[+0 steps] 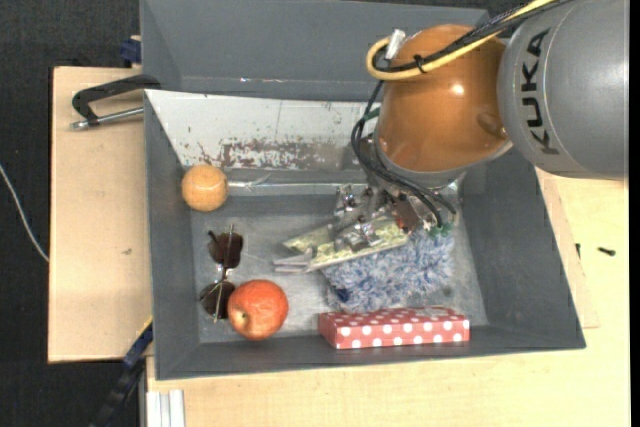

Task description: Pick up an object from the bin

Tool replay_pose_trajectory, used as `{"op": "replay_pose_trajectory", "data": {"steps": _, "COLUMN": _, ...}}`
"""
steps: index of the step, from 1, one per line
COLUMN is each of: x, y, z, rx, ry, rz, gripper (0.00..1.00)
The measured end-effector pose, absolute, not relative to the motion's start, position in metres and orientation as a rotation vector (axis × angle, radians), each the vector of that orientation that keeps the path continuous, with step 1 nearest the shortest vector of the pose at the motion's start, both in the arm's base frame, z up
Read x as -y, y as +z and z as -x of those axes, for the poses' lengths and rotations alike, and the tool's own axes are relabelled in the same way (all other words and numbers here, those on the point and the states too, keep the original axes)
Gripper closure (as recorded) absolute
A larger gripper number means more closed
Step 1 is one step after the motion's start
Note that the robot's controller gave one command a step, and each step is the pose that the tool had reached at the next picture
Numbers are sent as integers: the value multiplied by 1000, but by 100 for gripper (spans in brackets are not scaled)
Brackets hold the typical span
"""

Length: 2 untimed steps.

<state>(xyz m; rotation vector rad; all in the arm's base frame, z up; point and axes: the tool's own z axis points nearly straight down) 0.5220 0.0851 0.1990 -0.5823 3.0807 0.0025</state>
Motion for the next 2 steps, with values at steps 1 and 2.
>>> {"op": "replay_pose_trajectory", "data": {"steps": 1, "x": -85, "y": 199, "z": -522, "rx": -3081, "ry": 3, "rz": 582, "gripper": 100}}
{"op": "replay_pose_trajectory", "data": {"steps": 2, "x": -77, "y": 252, "z": -513, "rx": -2992, "ry": -2, "rz": 936, "gripper": 100}}
